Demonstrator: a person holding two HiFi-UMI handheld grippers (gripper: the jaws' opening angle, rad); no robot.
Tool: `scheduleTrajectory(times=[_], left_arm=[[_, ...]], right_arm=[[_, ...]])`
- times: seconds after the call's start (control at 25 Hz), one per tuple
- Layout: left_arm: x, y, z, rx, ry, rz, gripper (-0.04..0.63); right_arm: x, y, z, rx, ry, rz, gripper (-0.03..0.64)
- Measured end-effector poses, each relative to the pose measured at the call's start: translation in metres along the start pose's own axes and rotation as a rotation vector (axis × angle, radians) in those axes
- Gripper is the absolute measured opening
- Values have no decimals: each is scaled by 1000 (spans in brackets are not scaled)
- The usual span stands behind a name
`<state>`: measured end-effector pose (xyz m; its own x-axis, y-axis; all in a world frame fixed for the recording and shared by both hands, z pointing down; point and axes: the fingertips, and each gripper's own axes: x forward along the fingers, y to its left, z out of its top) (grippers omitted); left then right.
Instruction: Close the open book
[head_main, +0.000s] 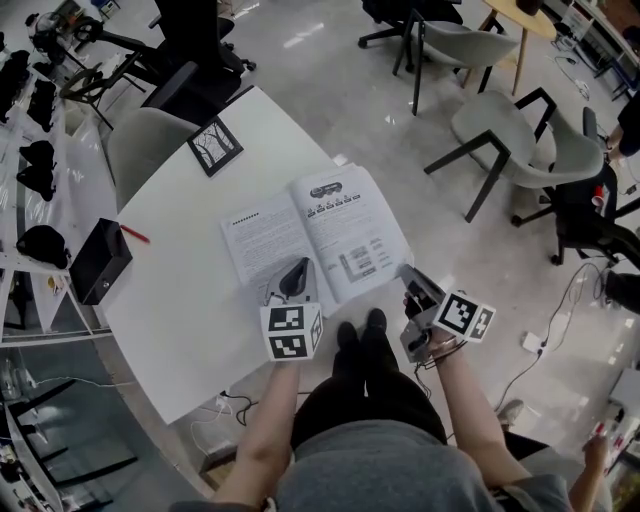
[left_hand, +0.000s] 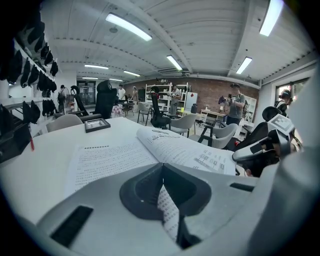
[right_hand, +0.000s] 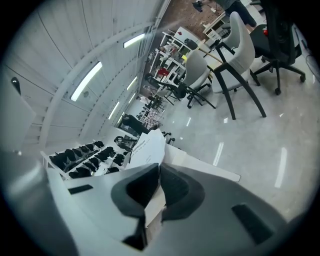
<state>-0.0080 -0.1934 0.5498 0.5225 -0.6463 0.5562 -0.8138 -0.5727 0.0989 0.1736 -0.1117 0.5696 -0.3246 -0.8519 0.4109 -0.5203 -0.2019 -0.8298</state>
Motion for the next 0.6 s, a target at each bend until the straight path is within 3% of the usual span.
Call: scheduleTrajectory(times=[0.6], left_arm=[[-18, 17, -13, -47, 36, 62, 6]], right_arm=[[-10, 19, 7, -53, -26, 25, 14]])
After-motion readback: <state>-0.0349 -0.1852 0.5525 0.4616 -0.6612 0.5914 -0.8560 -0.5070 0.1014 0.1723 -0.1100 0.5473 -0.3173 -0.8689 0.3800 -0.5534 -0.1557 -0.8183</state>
